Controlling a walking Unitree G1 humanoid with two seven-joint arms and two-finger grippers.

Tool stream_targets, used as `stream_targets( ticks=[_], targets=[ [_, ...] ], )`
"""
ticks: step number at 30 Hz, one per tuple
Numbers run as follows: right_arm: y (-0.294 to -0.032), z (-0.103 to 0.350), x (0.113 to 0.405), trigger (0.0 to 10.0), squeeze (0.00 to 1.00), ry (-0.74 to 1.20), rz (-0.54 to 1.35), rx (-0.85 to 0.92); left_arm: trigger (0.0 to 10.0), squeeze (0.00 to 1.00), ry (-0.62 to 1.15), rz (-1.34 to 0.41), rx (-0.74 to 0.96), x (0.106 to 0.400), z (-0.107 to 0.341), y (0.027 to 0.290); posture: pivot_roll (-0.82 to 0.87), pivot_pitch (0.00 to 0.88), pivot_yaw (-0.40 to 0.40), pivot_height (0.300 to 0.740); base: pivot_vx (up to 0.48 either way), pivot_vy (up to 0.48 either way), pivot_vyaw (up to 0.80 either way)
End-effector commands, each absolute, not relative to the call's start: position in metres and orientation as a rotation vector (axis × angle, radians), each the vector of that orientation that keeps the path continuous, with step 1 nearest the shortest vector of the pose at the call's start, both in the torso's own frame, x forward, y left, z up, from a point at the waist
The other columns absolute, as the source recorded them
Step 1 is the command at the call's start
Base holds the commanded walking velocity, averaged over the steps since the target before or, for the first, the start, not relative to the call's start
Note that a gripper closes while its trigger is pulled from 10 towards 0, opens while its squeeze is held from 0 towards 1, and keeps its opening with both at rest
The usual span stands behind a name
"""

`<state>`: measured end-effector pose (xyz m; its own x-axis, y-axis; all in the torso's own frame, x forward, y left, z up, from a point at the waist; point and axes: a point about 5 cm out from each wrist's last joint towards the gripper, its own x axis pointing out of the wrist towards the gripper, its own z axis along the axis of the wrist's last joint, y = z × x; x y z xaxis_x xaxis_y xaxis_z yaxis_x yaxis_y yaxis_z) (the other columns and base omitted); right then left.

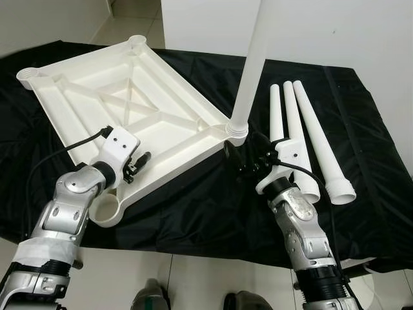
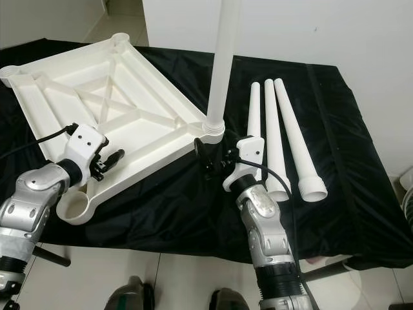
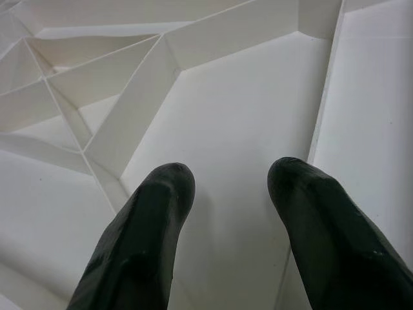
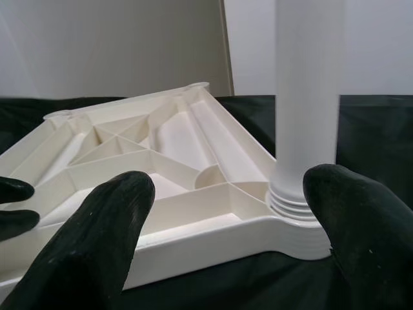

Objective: Building children table

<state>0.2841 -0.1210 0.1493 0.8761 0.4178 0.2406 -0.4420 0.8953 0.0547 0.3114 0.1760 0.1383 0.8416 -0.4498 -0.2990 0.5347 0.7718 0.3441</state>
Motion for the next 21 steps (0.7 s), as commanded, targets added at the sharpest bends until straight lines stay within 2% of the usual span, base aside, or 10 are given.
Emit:
stream_targets(
  ticks=[1, 8, 12, 13, 17, 21],
  targets=[
    [-0.119, 0.150, 0.285, 10.0, 0.00, -0.235, 0.453, 0.101, 10.0, 0.00, 0.338, -0.612, 0.420, 0.303, 0.106, 0.162, 0.04, 0.043, 0.003, 0.740, 0.000, 0.000, 0.00],
    [-0.118, 0.151, 0.284, 10.0, 0.00, -0.234, 0.452, 0.105, 10.0, 0.00, 0.333, -0.650, 0.392, 0.306, 0.098, 0.140, 0.01, 0.050, -0.001, 0.740, 0.000, 0.000, 0.00],
    [-0.118, 0.151, 0.283, 10.0, 0.00, -0.234, 0.452, 0.105, 10.0, 0.00, 0.330, -0.653, 0.387, 0.307, 0.097, 0.136, 0.01, 0.049, -0.002, 0.740, 0.000, 0.000, 0.00],
    [-0.117, 0.151, 0.283, 10.0, 0.00, -0.234, 0.451, 0.108, 10.0, 0.00, 0.308, -0.629, 0.367, 0.314, 0.099, 0.126, 0.00, 0.050, -0.004, 0.740, 0.000, 0.000, 0.00],
    [-0.115, 0.152, 0.283, 10.0, 0.00, -0.233, 0.455, 0.110, 10.0, 0.00, 0.280, -0.605, 0.334, 0.323, 0.103, 0.112, -0.01, 0.050, -0.005, 0.740, 0.000, 0.000, 0.00],
    [-0.114, 0.151, 0.282, 10.0, 0.00, -0.232, 0.459, 0.111, 10.0, 0.00, 0.246, -0.566, 0.305, 0.331, 0.110, 0.105, -0.01, 0.052, -0.004, 0.740, 0.000, 0.000, 0.00]
  ],
)
